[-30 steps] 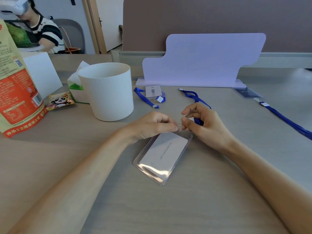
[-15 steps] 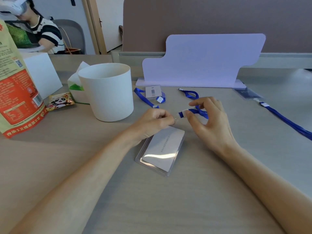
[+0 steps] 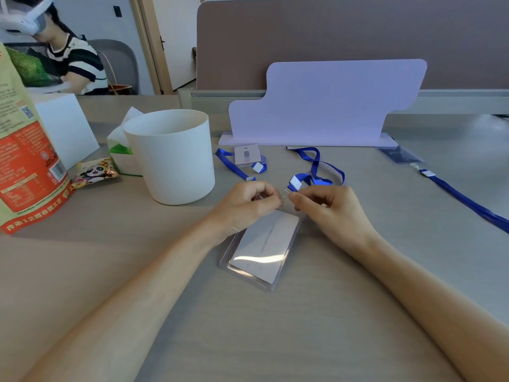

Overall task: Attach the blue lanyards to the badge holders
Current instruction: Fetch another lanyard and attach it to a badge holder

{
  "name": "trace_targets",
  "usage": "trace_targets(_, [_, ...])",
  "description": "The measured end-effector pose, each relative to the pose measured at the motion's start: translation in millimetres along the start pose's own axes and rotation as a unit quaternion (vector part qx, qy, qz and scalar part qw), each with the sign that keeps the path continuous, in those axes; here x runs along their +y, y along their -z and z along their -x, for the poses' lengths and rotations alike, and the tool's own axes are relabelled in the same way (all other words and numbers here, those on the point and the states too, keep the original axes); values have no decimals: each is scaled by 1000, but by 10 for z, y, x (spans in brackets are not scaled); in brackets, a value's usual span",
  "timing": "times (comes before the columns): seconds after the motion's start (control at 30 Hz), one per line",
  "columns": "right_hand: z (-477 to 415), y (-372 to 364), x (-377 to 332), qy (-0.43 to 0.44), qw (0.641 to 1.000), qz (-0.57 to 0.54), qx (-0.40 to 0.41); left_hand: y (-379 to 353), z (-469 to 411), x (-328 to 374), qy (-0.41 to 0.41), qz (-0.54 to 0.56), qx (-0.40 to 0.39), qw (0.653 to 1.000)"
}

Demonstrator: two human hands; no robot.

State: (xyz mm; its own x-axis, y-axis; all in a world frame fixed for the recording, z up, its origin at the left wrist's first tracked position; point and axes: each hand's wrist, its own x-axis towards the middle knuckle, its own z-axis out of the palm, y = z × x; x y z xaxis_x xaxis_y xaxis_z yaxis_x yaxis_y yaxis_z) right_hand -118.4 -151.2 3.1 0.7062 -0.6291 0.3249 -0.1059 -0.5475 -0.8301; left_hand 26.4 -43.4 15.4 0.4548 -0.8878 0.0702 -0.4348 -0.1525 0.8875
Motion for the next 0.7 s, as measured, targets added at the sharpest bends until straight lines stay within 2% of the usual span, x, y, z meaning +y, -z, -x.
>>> trace_targets(0.2, [-14,15,-14,-29,994,-97,-43,-17,-11,9,-14,-2,15,1000])
trace_targets(0.7, [-13,25,-18,-41,993,-92,-59,-33,-3,1,-44,-32,8,998])
